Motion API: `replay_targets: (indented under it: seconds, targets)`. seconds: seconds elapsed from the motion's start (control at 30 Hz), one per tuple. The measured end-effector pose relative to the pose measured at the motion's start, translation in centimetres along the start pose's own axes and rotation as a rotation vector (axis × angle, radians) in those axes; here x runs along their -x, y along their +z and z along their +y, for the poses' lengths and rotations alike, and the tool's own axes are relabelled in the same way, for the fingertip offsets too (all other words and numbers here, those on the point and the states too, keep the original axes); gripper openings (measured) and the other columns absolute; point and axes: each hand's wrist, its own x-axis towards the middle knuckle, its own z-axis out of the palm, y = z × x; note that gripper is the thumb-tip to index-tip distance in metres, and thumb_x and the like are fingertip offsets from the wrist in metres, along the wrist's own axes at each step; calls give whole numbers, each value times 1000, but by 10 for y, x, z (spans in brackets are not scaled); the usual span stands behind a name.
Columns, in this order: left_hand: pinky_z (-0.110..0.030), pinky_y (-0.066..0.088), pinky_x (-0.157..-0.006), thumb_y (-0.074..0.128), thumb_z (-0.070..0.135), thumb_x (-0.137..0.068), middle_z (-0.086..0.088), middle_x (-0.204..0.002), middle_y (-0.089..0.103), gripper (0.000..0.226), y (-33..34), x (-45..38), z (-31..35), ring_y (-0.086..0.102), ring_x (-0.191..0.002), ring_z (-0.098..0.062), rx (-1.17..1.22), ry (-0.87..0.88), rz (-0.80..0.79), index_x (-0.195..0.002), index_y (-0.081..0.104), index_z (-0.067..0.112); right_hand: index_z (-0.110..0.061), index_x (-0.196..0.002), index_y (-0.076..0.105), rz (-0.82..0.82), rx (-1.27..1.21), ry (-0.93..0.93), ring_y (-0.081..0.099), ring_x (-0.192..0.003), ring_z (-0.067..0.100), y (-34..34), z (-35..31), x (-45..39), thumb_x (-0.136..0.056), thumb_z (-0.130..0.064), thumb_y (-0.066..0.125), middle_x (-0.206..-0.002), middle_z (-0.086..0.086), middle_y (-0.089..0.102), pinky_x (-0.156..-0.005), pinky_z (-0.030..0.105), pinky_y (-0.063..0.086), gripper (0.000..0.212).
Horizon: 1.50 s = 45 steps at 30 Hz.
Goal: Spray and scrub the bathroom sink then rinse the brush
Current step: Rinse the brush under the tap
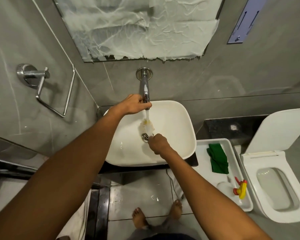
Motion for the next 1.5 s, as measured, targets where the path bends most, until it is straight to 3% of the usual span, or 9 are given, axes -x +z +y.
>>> replay_targets:
  seconds: [0.07, 0.27, 0.4, 0.57, 0.77, 1.0, 1.17, 1.3, 1.5]
  targets:
    - [-31, 40, -60, 74, 49, -89, 7, -68, 53, 36, -1, -3, -4, 50, -64, -14, 11, 21, -19, -79, 70, 14, 3, -137, 57, 0, -8, 19, 59, -91, 31, -1, 1, -3, -109, -31, 42, -117, 16, 62, -69, 33, 50, 46]
    - [-32, 39, -60, 72, 49, -94, 7, -67, 51, 32, 4, -3, -8, 48, -65, -14, 70, 61, -22, -77, 68, 22, -3, -135, 58, 57, -48, -64, 67, -112, 36, -1, 10, -1, -110, -33, 43, -130, 17, 66, -90, 42, 55, 41]
    - [-36, 51, -74, 74, 56, -94, -6, -83, 70, 46, 0, -3, -11, 59, -78, -19, 132, 56, -73, -88, 74, 11, -8, -113, 64, -156, -630, 89, 36, -50, 11, -6, 20, 1, -111, -33, 46, -70, 0, 52, -41, 21, 29, 31]
    - [-32, 55, -76, 89, 59, -80, -2, -97, 84, 60, -2, 3, -19, 66, -79, -15, 432, -35, -90, -105, 69, 9, -12, -103, 61, -648, -1348, 296, 21, -33, 7, -23, 33, -2, -112, -27, 47, -49, -5, 34, -38, 18, 11, 22]
    - [-40, 57, -107, 89, 36, -87, -2, -108, 85, 37, 1, 3, -29, 73, -90, -12, 651, -12, -184, -116, 82, 14, -13, -102, 67, -321, -861, 118, 27, -43, 7, -21, 31, -5, -109, -30, 53, -62, -4, 40, -38, 18, 21, 23]
    - [-34, 57, -98, 85, 42, -90, 4, -105, 85, 30, 8, 5, -35, 73, -84, -6, 635, 26, -132, -114, 83, 23, -6, -125, 65, 189, -29, -109, 67, -108, 39, -3, 30, -6, -110, -36, 48, -116, 19, 74, -91, 41, 52, 37]
    - [-21, 51, -84, 83, 42, -92, 13, -97, 85, 24, 12, 5, -36, 70, -78, 11, 608, 59, -92, -110, 82, 27, -7, -119, 70, -43, -675, 35, 39, -52, 12, -7, 33, -5, -110, -34, 49, -71, 0, 54, -46, 23, 34, 36]
    - [-18, 46, -85, 83, 42, -92, 15, -96, 85, 28, 14, 4, -36, 71, -84, 17, 605, 63, -84, -114, 82, 25, -9, -114, 65, -456, -1271, 180, 25, -35, 5, -24, 34, -5, -113, -27, 47, -54, -6, 33, -36, 18, 17, 25]
    - [-20, 45, -88, 84, 47, -90, 14, -99, 85, 34, 14, 5, -35, 70, -88, 16, 593, 53, -73, -116, 83, 24, -10, -112, 71, -327, -1055, 67, 26, -40, 6, -28, 30, -9, -110, -29, 54, -58, -5, 37, -38, 19, 21, 27]
